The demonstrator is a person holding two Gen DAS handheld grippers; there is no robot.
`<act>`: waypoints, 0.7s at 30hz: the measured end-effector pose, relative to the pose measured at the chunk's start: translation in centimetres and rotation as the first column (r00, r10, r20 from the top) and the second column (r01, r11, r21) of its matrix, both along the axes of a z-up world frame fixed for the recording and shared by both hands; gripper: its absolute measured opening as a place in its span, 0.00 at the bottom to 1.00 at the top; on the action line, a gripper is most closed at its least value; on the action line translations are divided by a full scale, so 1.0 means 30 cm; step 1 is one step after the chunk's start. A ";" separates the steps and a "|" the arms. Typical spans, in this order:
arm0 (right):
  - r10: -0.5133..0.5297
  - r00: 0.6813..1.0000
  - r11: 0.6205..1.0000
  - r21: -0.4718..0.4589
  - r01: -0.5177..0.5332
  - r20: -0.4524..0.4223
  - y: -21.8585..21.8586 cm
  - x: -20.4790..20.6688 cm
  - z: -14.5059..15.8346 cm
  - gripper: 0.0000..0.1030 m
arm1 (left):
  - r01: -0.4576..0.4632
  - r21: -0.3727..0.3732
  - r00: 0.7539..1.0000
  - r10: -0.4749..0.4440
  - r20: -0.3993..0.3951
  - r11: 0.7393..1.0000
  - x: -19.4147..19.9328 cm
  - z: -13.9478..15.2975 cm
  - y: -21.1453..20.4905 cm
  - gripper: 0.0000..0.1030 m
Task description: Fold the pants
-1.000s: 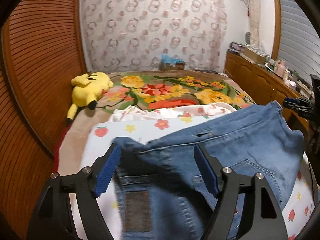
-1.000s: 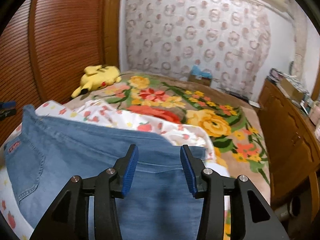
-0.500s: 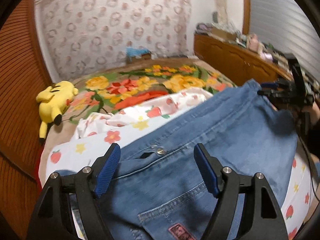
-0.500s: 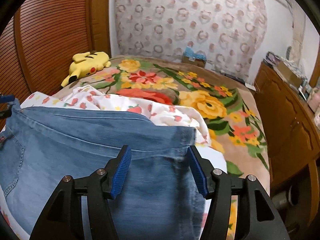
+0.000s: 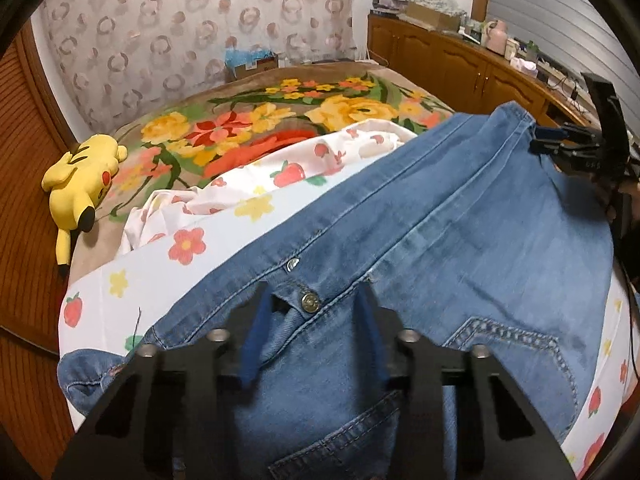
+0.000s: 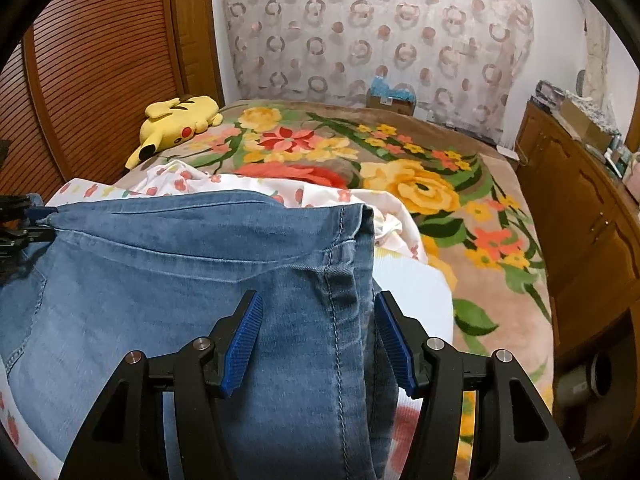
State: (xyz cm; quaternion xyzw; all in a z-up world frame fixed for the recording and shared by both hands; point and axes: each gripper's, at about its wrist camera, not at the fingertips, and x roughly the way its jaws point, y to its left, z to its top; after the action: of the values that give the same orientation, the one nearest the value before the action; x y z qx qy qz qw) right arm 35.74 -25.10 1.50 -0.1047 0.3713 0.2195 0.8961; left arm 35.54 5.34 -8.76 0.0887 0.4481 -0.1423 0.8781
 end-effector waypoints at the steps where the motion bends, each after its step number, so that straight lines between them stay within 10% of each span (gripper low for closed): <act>1: 0.001 1.000 1.000 0.003 -0.001 -0.002 -0.004 0.001 0.000 0.59 | 0.003 0.005 1.000 -0.003 -0.001 1.000 -0.002 -0.002 -0.001 0.26; 12: 0.017 1.000 1.000 0.023 -0.017 -0.015 0.014 -0.004 0.000 0.58 | 0.010 0.014 0.996 -0.011 0.091 1.000 -0.068 0.092 -0.018 0.11; 21: 0.034 0.999 0.999 0.036 -0.035 0.030 0.014 -0.025 0.039 0.05 | -0.022 -0.008 0.989 0.023 0.147 1.000 -0.077 0.150 0.008 0.10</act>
State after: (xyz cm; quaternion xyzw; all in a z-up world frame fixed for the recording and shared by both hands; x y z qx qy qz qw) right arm 34.98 -24.66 2.68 -0.0982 0.3520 0.2402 0.8993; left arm 33.22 5.58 -4.25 0.0909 0.3827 -0.1270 0.9106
